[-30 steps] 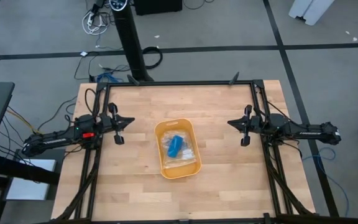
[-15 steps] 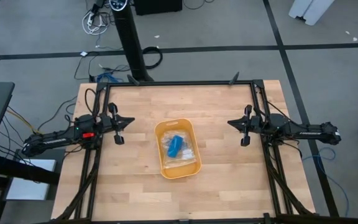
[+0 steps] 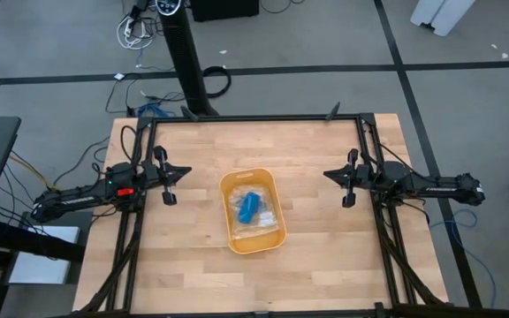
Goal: Roll bandage
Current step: Return to Home Position
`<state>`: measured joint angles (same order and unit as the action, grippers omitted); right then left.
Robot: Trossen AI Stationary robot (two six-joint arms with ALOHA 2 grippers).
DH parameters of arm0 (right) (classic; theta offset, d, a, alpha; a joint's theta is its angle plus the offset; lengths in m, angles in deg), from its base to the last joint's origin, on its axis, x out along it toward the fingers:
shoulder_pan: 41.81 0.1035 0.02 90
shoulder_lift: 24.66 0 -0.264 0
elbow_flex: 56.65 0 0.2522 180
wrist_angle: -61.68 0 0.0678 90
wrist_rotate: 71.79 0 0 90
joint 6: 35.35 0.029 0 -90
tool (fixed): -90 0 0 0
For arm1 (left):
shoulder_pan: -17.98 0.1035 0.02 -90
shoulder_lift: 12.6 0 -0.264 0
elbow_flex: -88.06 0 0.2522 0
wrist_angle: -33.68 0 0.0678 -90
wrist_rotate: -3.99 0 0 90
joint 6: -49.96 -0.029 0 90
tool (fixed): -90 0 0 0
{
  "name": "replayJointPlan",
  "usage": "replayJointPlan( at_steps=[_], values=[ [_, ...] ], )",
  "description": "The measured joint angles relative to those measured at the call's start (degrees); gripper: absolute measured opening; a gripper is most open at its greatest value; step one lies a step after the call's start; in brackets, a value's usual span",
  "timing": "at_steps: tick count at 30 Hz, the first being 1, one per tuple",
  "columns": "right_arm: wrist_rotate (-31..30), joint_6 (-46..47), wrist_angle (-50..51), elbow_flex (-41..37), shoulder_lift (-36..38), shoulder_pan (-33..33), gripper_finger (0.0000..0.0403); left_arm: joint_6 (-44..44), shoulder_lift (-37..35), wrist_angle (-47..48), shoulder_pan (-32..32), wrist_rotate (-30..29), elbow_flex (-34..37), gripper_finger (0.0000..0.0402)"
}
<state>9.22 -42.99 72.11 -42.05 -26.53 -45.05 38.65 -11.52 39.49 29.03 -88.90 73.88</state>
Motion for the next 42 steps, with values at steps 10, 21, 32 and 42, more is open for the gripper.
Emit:
replayJointPlan(
  at_steps=[10, 21, 32, 42],
  values=[
    [0.0, 0.0, 0.0, 0.0, 0.0, 0.0, 0.0007, 0.0, 0.0, 0.0, 0.0, 0.0, 0.0, 0.0012],
    [0.1, 0.0, 0.0, 0.0, 0.0, 0.0, 0.0006, 0.0, 0.0, 0.0, 0.0, 0.0, 0.0, 0.0012],
    [0.3, 0.0, 0.0, 0.0, 0.0, 0.0, 0.0011, 0.0, 0.0, 0.0, 0.0, 0.0, 0.0, 0.0012],
    [0.2, 0.0, 0.0, 0.0, 0.0, 0.0, 0.0013, 0.0, 0.0, 0.0, 0.0, 0.0, 0.0, 0.0012]
  ],
)
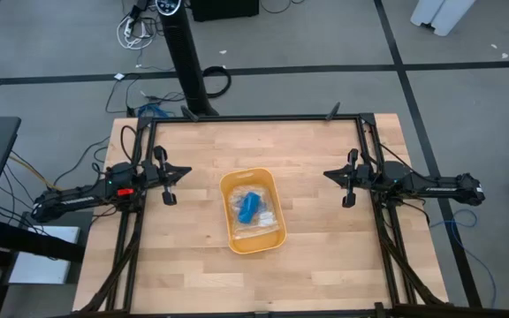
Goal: Roll bandage
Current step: Return to Home Position
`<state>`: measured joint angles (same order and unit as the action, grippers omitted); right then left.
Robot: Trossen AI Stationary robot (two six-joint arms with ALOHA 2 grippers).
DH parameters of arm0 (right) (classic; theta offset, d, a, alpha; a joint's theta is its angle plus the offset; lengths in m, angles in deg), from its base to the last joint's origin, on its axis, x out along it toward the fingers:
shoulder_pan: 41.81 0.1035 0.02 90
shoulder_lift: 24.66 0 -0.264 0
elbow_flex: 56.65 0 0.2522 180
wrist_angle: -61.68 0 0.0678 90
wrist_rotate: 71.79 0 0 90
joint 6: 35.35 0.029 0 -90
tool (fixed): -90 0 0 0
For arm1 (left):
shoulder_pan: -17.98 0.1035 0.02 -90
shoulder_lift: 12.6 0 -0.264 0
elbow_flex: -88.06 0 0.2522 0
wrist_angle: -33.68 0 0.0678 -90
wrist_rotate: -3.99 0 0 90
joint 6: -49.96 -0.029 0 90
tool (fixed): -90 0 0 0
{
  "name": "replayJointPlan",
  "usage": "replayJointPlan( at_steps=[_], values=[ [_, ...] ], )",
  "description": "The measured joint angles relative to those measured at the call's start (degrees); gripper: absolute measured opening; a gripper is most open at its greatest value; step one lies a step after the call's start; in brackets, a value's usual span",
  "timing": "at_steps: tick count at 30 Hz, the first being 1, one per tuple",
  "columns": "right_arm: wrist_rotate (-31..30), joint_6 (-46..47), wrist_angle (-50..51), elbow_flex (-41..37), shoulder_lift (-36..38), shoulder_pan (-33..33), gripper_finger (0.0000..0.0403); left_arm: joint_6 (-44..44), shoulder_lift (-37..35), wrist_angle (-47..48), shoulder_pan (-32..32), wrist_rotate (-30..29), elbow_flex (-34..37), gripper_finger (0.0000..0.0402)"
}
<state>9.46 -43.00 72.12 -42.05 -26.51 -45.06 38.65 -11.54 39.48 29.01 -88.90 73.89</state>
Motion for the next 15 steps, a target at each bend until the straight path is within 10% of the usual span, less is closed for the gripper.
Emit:
replayJointPlan(
  at_steps=[15],
  values=[
    [0.0, 0.0, 0.0, 0.0, 0.0, 0.0, 0.0008, 0.0, 0.0, 0.0, 0.0, 0.0, 0.0, 0.0012]
  ],
)
